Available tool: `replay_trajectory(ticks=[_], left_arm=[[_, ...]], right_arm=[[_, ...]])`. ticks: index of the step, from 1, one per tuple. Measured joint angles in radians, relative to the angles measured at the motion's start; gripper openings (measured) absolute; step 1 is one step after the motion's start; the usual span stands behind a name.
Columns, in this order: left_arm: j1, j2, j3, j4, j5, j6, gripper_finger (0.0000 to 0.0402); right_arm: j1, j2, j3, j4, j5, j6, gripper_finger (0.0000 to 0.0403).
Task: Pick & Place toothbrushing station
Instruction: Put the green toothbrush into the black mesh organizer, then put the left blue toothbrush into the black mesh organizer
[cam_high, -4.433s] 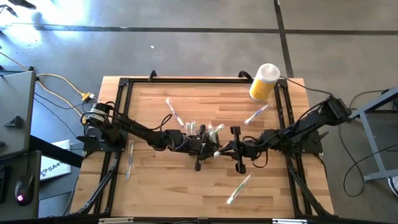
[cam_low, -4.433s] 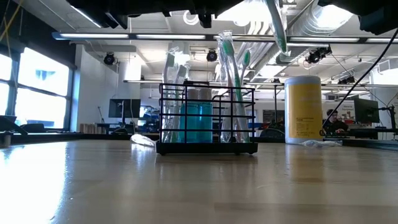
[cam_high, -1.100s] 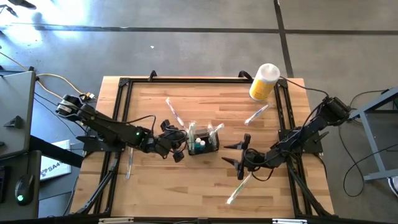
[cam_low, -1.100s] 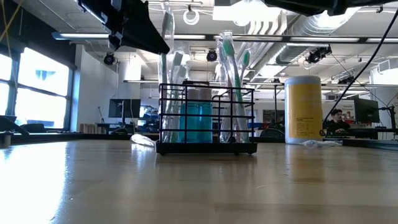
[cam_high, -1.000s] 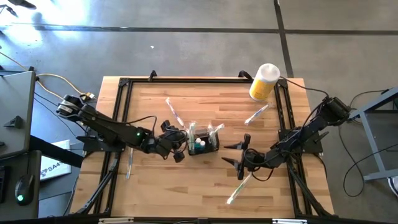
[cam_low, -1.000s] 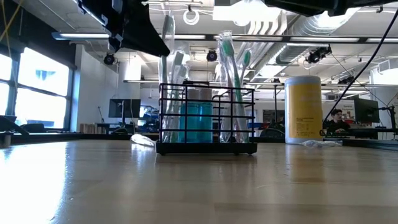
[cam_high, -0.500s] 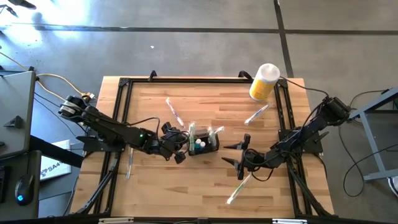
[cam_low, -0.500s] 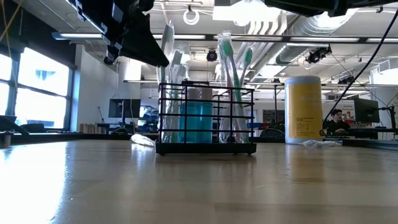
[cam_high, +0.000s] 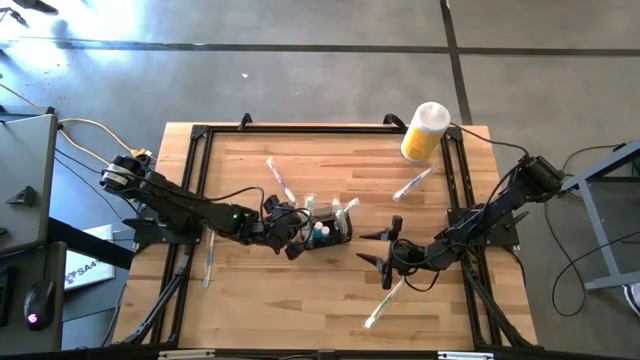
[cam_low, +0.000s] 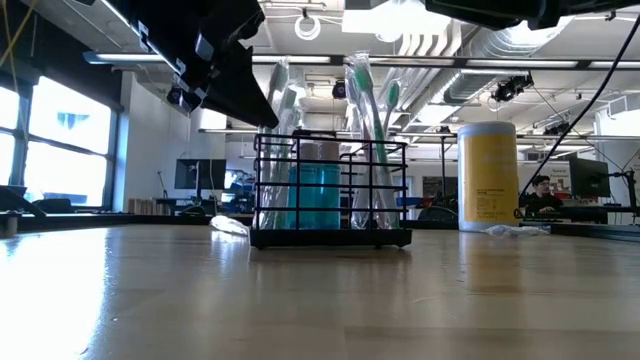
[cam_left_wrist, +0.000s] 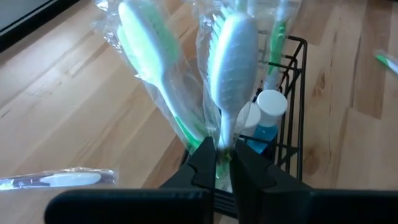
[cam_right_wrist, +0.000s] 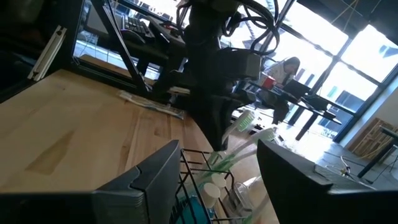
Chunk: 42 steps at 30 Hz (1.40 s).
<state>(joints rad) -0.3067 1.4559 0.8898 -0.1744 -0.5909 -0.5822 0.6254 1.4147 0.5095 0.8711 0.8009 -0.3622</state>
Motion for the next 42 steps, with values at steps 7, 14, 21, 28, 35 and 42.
replay_trajectory(ticks=[7,14,21,28,35,42], left_arm=[[-0.001,0.002,-0.003,-0.015,0.009,0.035,0.007],[-0.001,0.002,-0.002,-0.011,0.017,0.029,0.0115],[-0.001,-0.019,0.0,-0.005,0.035,0.059,0.0124],[-0.001,-0.068,0.0,-0.008,0.071,0.063,0.0124],[-0.001,-0.152,0.0,-0.019,0.165,0.13,0.0125],[-0.001,-0.294,0.002,-0.174,0.21,0.144,0.0125]], right_arm=[[0.0,0.0,0.0,-0.006,0.0,0.003,0.0206],[0.0,0.0,0.0,-0.008,0.0,0.002,0.0206],[0.0,0.0,0.0,-0.008,0.0,0.0,0.0206],[0.0,0.0,0.0,-0.01,0.0,0.0,0.0206],[0.0,0.0,0.0,-0.022,0.0,0.0,0.0206],[0.0,0.0,0.0,-0.03,0.0,0.002,0.0206]])
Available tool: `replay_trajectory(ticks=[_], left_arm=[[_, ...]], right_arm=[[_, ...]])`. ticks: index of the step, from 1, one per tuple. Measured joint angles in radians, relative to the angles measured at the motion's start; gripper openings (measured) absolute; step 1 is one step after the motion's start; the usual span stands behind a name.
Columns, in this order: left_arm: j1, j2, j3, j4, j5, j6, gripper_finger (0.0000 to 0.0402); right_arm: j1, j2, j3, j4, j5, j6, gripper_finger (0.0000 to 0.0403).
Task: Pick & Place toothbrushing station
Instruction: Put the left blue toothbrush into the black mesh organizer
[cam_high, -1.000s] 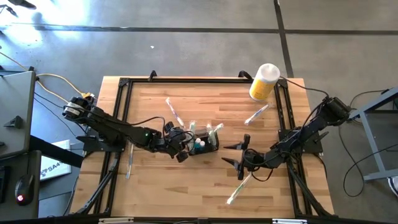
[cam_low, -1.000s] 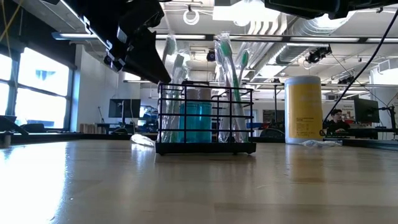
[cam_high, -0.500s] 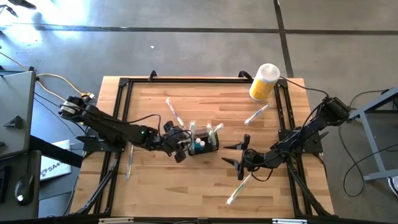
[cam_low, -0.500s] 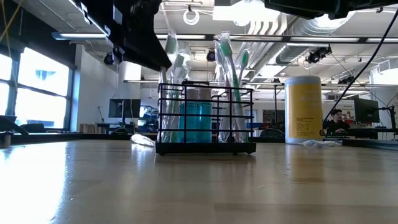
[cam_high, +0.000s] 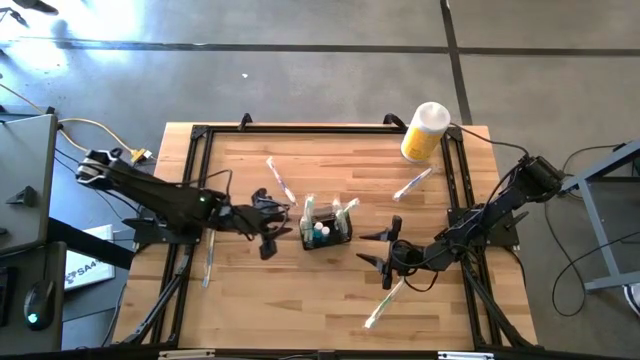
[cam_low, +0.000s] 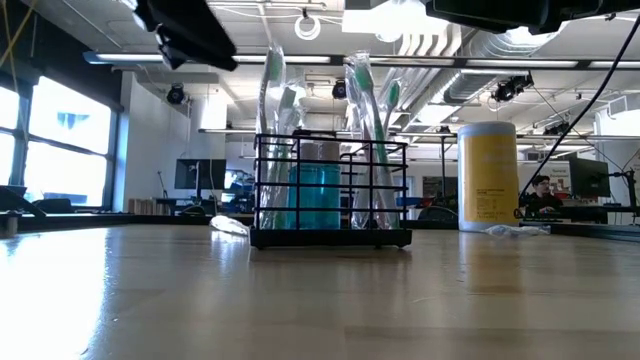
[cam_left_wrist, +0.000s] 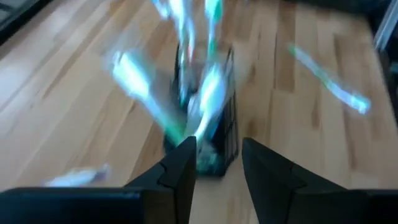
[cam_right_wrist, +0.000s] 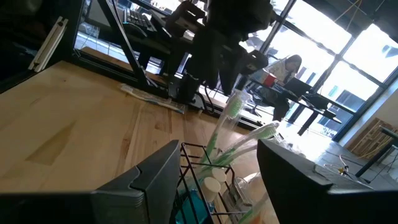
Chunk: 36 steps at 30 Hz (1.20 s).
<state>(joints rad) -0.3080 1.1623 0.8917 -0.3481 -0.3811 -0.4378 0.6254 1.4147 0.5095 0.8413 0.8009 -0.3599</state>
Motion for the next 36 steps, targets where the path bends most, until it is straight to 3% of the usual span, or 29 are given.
replay_trajectory(ticks=[4,7,14,17,21,25,30,36], left_arm=[[0.0,-0.034,0.0,-0.152,0.057,-0.033,0.0125],[0.0,-0.034,-0.002,-0.271,0.188,-0.112,0.0125],[-0.013,0.013,-0.006,-0.485,0.423,-0.558,0.0125],[-0.054,0.024,-0.006,-0.604,0.428,-0.721,0.0125],[-0.137,0.052,-0.006,-0.694,0.428,-0.823,0.0125],[-0.23,0.074,-0.006,-0.683,0.418,-0.898,0.0125],[-0.327,0.117,-0.005,-0.738,0.391,-1.117,0.0125],[-0.432,0.167,-0.005,-0.745,0.481,-1.374,0.0125]], right_arm=[[0.0,0.0,0.0,-0.001,0.0,0.0,0.0206],[0.0,0.0,0.0,-0.007,0.0,-0.001,0.0206],[-0.031,0.0,0.0,-0.029,-0.034,0.032,0.0206],[-0.053,0.0,-0.001,-0.031,-0.08,0.056,0.0206],[-0.071,0.0,-0.001,-0.036,-0.113,0.079,0.0206],[-0.072,-0.001,-0.001,-0.052,-0.139,0.083,0.0206],[-0.071,-0.001,-0.001,-0.076,-0.155,0.114,0.0206],[-0.071,-0.001,-0.001,-0.082,-0.214,0.132,0.0206]])
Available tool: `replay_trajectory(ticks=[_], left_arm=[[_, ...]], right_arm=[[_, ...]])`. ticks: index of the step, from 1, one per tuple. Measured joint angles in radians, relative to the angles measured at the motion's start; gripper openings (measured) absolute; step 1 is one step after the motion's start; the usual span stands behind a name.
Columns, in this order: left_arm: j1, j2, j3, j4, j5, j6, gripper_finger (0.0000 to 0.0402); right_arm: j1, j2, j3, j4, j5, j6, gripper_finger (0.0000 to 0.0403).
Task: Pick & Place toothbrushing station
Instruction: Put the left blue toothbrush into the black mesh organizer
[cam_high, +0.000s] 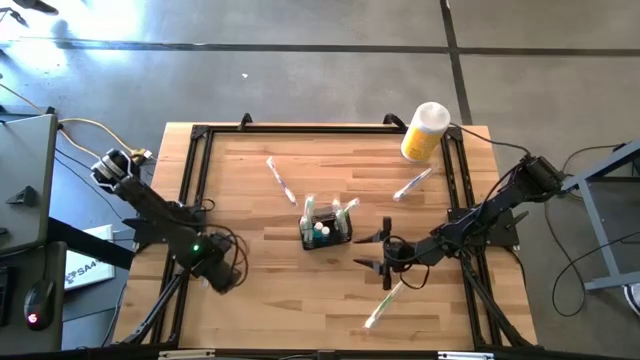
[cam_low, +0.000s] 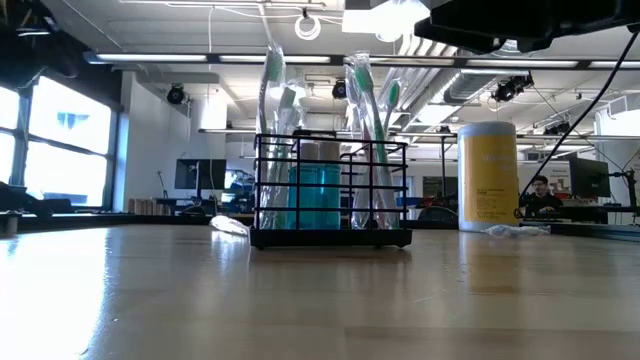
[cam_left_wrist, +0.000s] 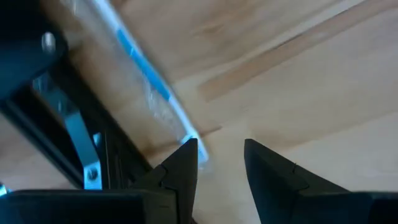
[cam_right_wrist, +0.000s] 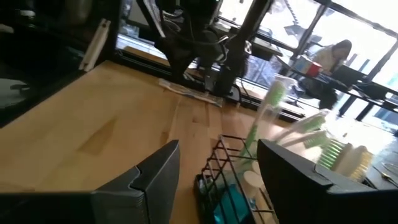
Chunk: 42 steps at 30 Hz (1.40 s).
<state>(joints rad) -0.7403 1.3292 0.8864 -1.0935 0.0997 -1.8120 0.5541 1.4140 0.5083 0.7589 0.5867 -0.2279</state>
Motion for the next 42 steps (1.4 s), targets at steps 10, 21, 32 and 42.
replay_trajectory(ticks=[10,21,32,42], left_arm=[[-0.094,0.057,-0.003,-0.004,0.008,-0.141,0.0125],[-0.091,0.057,-0.216,0.242,0.102,-0.134,0.0125],[-0.091,0.051,-0.322,0.368,0.11,-0.112,0.0117],[-0.09,0.051,-0.314,0.394,0.113,-0.066,0.0015]], right_arm=[[0.0,0.0,0.0,0.001,-0.044,0.022,0.0206],[0.002,0.0,0.0,0.001,-0.047,0.05,0.0206],[0.002,0.0,0.001,0.008,-0.047,0.046,0.0206],[0.002,0.0,0.001,0.008,-0.047,0.041,0.0206]])
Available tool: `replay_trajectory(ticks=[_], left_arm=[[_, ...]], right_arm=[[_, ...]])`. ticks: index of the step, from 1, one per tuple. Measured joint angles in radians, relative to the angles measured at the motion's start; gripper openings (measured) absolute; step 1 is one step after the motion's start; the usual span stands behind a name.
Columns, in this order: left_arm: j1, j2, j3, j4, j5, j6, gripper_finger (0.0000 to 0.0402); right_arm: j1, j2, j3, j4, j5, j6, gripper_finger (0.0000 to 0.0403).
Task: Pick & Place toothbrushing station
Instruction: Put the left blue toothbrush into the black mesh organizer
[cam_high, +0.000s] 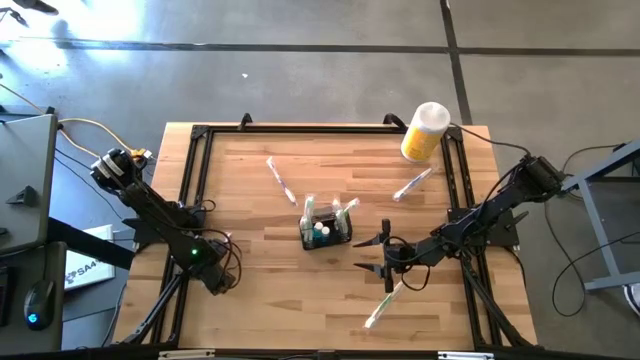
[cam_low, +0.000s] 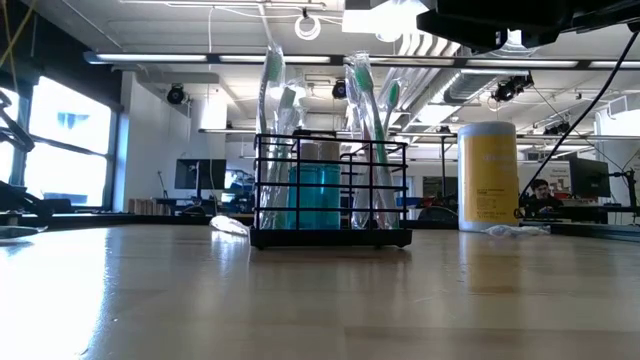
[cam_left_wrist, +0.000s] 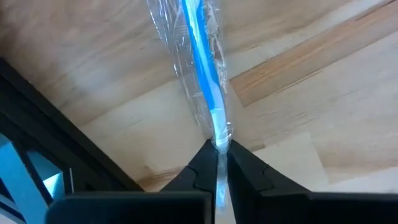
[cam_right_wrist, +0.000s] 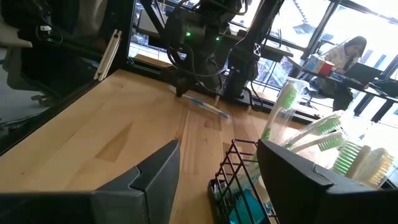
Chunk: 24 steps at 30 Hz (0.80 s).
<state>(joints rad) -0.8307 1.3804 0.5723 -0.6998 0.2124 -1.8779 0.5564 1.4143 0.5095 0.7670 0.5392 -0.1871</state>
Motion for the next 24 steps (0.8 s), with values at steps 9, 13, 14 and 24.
replay_trajectory(ticks=[9,13,14,24], left_arm=[[-0.001,0.004,0.195,0.038,-0.121,0.28,0.0008],[-0.002,0.006,0.305,0.035,-0.187,0.431,0.0005],[-0.002,0.005,0.332,0.039,-0.213,0.484,0.0004],[-0.001,0.007,0.454,0.238,-0.521,1.271,0.0003]], right_arm=[[0.0,0.0,0.0,0.018,0.0,0.0,0.0206],[0.0,0.0,0.0,0.027,0.0,0.0,0.0206],[0.0,0.0,0.0,0.028,0.0,0.0,0.0206],[0.0,0.0,0.0,0.028,0.0,0.005,0.0206]])
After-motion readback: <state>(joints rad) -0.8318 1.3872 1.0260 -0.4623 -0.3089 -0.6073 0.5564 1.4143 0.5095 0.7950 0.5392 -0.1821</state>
